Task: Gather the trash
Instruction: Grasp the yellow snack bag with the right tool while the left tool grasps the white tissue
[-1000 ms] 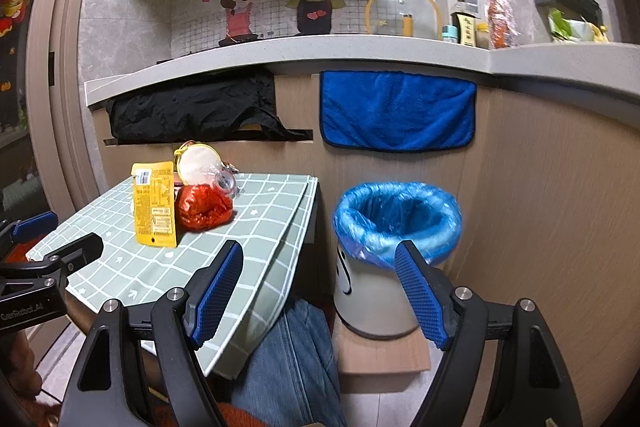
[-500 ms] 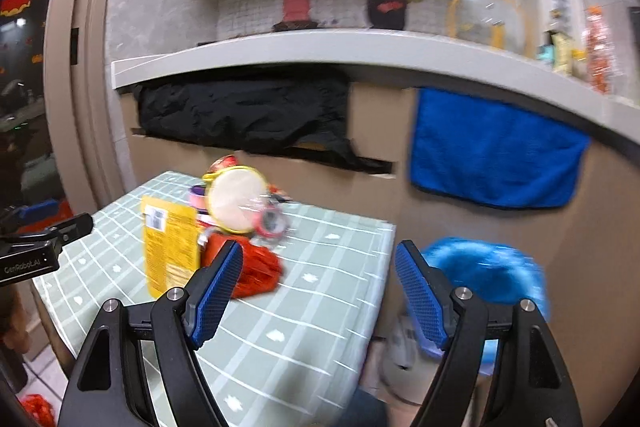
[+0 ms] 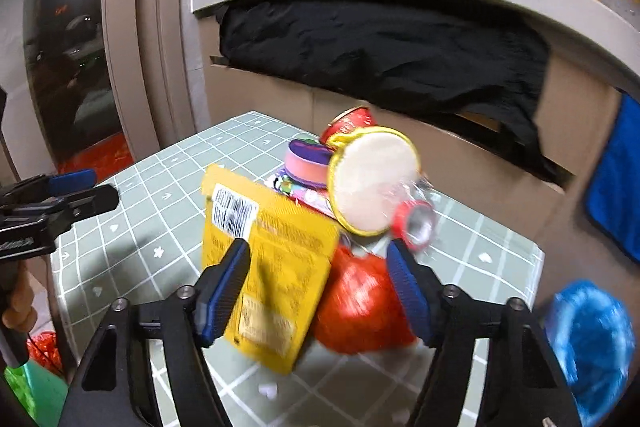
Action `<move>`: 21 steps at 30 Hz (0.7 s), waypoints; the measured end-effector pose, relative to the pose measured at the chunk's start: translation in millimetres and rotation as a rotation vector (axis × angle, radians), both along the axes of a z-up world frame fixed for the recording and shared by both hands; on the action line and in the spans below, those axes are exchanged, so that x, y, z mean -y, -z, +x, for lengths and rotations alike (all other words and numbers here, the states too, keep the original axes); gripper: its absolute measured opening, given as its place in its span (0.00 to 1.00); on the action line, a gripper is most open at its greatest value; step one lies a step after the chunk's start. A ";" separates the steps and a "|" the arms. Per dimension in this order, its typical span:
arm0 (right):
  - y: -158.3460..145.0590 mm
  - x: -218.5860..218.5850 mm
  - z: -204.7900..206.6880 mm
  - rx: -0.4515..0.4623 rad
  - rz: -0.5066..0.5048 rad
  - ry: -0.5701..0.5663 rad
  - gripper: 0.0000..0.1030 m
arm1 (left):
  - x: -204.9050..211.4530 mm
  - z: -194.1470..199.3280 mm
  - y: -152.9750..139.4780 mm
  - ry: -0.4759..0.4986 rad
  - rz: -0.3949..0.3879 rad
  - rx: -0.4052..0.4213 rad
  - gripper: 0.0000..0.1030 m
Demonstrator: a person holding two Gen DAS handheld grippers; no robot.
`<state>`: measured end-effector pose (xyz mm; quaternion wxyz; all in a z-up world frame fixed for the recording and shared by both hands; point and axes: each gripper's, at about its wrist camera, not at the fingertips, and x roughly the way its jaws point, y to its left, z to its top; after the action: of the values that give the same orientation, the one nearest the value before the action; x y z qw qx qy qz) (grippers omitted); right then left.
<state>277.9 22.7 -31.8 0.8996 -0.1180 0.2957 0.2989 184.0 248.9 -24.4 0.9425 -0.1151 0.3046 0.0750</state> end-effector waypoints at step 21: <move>2.5 12.3 -24.4 -0.226 0.115 -0.138 0.02 | -16.0 5.7 27.0 0.068 -0.101 -0.046 0.70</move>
<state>253.5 10.4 -34.3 0.8433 -0.0520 0.3685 0.3878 189.6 264.9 -51.3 0.9302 -0.1504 0.3333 0.0303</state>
